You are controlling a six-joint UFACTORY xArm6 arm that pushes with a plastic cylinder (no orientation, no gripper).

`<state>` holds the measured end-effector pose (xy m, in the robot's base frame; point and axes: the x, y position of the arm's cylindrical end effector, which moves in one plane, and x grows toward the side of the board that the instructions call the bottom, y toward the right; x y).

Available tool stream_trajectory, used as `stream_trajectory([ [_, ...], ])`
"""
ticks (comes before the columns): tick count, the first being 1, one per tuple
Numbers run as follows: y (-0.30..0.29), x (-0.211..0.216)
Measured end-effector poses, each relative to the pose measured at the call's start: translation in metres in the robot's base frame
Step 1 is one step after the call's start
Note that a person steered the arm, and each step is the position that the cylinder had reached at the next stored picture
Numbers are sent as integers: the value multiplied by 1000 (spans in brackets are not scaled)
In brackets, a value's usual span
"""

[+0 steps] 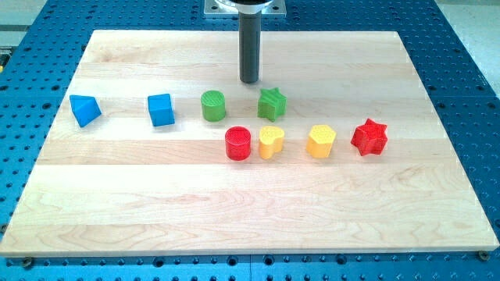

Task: Move the arm towards the red star

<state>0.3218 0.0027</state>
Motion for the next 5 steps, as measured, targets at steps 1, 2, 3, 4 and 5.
stream_trajectory([
  [1,0,-7],
  [2,15,-17],
  [3,52,-17],
  [4,132,2],
  [5,206,52],
])
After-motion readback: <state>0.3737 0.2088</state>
